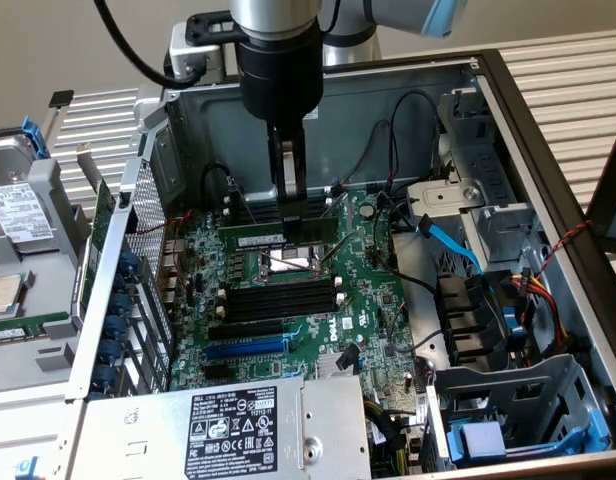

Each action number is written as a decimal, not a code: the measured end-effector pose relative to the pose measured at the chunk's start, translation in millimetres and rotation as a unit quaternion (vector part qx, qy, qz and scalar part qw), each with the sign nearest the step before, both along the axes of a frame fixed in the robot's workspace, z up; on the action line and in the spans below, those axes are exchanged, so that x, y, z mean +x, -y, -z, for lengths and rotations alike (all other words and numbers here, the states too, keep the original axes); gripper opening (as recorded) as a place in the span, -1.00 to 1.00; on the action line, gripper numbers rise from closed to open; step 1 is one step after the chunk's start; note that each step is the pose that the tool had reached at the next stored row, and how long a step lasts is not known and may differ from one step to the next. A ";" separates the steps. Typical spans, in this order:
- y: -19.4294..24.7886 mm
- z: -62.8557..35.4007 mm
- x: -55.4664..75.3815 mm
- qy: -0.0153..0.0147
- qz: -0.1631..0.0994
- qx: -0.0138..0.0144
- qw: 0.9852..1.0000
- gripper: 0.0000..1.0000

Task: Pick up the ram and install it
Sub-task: 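Insert the ram into the slot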

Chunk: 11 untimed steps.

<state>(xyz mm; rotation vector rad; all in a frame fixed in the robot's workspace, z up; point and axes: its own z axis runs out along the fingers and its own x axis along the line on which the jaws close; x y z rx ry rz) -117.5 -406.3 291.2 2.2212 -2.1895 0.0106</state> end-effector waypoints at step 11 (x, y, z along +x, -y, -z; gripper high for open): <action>1.3 15.2 -2.7 0.000 0.000 0.000 1.000 -0.73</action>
